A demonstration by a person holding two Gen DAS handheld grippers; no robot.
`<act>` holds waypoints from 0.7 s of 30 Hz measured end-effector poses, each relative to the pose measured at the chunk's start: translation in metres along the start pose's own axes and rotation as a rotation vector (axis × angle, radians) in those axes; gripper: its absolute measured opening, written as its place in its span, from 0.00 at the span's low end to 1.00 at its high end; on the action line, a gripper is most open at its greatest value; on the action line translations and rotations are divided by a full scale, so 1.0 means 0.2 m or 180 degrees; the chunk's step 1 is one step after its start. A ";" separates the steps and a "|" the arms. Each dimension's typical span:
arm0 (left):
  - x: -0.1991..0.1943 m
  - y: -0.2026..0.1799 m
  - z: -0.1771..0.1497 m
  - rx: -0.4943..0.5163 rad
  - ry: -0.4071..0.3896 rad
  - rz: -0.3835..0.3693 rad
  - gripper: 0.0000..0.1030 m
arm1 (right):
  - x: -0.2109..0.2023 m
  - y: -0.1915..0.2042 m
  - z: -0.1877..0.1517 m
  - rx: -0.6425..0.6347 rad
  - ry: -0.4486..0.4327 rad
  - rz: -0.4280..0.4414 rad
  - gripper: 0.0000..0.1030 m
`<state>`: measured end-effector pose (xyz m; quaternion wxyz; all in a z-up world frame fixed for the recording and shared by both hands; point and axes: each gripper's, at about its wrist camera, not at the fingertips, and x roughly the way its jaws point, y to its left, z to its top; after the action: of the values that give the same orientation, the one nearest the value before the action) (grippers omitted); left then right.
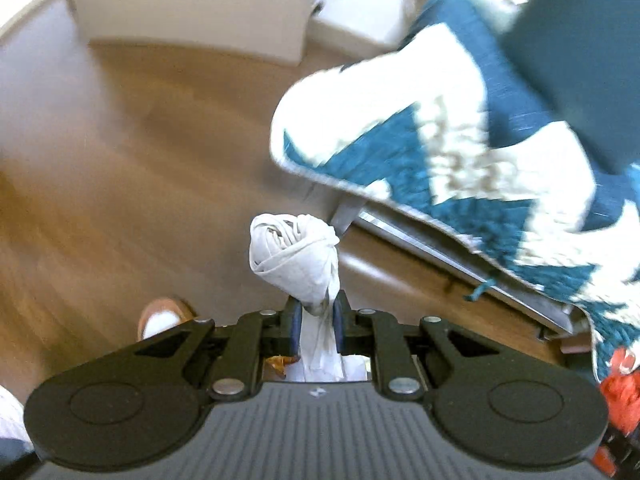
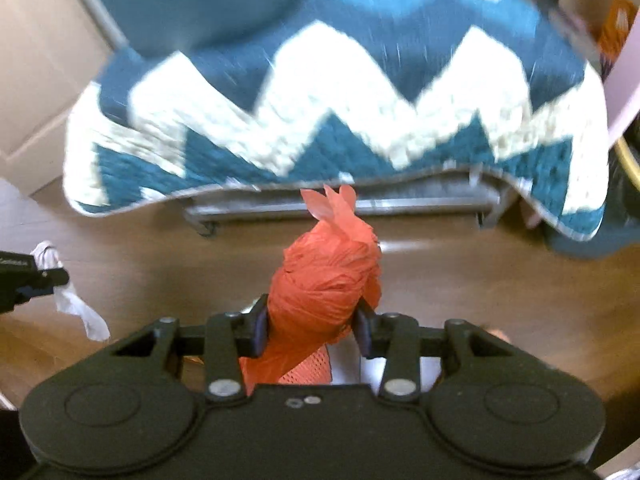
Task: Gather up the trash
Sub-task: 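Lift the white cloth and red bag up over the wastebasket with both tools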
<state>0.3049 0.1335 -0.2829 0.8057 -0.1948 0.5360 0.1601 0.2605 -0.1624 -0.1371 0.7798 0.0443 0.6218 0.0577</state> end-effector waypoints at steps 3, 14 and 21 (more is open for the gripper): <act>-0.19 -0.04 -0.03 0.0197 -0.0213 -0.0126 0.15 | -0.19 0.06 0.01 -0.0198 -0.0184 0.0027 0.39; -0.80 -0.22 -0.07 0.0779 -0.0858 -0.0517 0.15 | -0.76 0.22 0.08 -0.0913 -0.0829 -0.0048 0.39; -1.14 -0.40 0.01 0.1162 -0.1342 -0.0672 0.15 | -1.10 0.28 0.25 -0.1086 -0.1364 -0.0099 0.39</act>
<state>0.2590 0.0539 -0.0601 0.9331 -0.0638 0.3536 0.0133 0.2593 -0.1394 0.0947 0.8905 -0.0860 0.4246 0.1389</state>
